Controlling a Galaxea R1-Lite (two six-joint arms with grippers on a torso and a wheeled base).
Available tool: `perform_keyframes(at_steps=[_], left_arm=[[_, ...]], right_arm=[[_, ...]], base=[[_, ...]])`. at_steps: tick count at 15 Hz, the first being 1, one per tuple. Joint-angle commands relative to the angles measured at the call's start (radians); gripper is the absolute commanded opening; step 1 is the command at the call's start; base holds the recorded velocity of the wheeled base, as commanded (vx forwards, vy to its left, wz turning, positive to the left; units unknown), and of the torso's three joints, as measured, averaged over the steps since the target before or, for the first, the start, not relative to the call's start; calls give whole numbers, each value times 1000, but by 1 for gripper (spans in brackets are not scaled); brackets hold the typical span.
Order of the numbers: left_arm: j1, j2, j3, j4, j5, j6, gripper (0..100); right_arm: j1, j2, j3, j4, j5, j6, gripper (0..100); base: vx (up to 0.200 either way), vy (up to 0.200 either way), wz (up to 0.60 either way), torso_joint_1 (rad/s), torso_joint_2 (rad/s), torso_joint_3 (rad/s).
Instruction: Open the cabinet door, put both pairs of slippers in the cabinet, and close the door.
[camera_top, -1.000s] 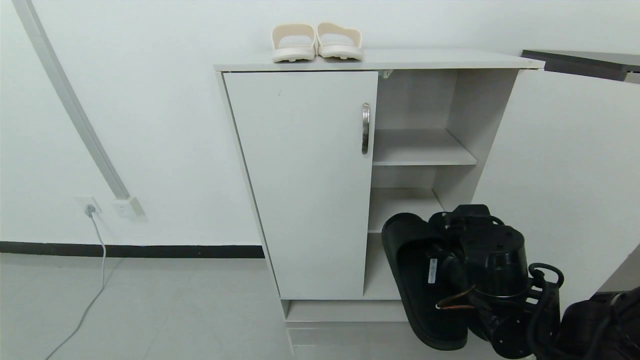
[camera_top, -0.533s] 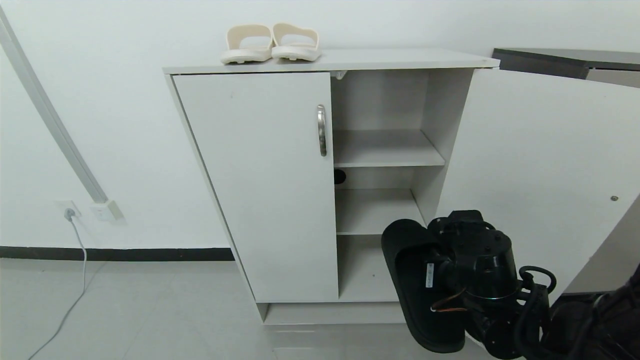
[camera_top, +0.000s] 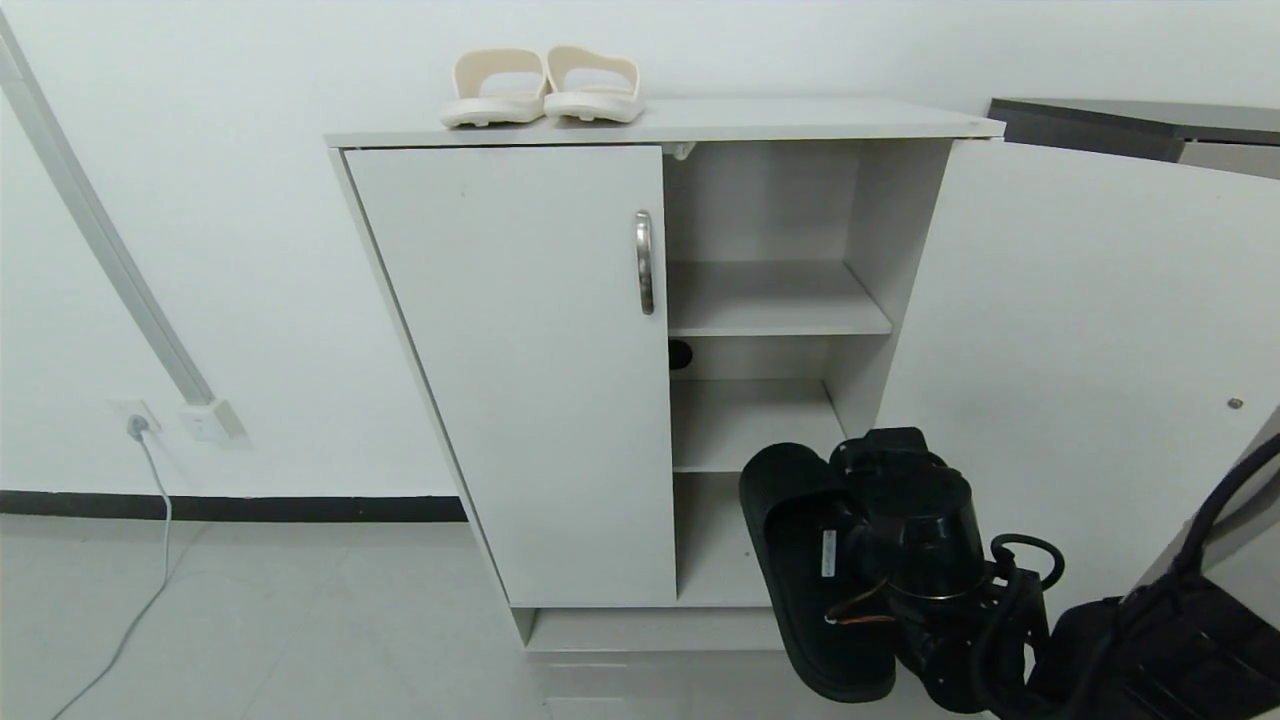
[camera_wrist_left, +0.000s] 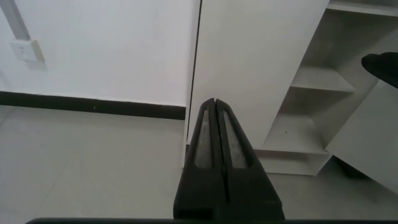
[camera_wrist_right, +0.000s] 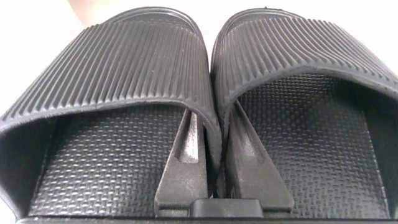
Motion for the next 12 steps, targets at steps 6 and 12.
perform_keyframes(at_steps=[6, 12], left_arm=[[1, 2, 0, 0, -1, -1, 0], [0, 2, 0, 0, -10, 2, 0]], right_arm=[[1, 85, -38, -29, 30, -2, 0], [-1, 113, -58, -29, 67, -2, 0]], base=[[0, 0, 0, 0, 0, 0], [0, 0, 0, 4, 2, -106]])
